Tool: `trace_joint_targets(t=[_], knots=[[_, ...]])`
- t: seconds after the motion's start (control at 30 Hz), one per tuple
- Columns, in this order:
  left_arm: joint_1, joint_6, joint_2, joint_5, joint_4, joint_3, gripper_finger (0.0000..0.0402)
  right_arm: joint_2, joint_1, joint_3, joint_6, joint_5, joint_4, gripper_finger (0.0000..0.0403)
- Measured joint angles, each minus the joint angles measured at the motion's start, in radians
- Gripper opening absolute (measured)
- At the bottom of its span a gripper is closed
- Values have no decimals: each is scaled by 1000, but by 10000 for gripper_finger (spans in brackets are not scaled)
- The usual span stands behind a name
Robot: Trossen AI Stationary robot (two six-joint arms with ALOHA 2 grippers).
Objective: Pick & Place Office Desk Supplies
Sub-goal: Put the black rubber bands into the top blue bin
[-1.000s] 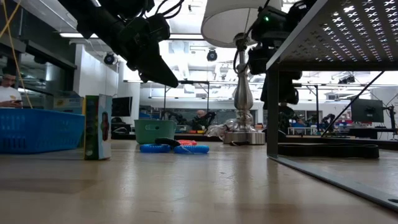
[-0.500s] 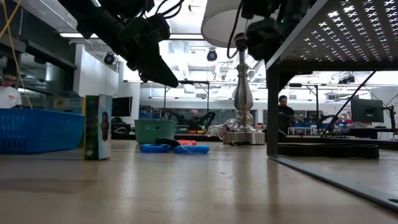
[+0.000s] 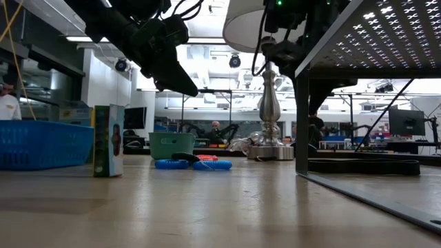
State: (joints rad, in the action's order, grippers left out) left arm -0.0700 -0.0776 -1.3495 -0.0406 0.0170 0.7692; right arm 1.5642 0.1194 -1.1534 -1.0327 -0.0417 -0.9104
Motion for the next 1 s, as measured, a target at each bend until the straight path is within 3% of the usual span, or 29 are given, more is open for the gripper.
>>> trace_joint_targets(t=[0.17, 0.57, 1.0], knots=[[0, 0, 0, 0, 0, 0, 101, 33, -35, 12, -19, 14, 3, 110], [0, 0, 0, 0, 17, 0, 101, 145, -53, 11, -82, -83, 112, 110], [0, 0, 0, 0, 23, 0, 101, 166, -57, 12, -10, -99, 66, 110]])
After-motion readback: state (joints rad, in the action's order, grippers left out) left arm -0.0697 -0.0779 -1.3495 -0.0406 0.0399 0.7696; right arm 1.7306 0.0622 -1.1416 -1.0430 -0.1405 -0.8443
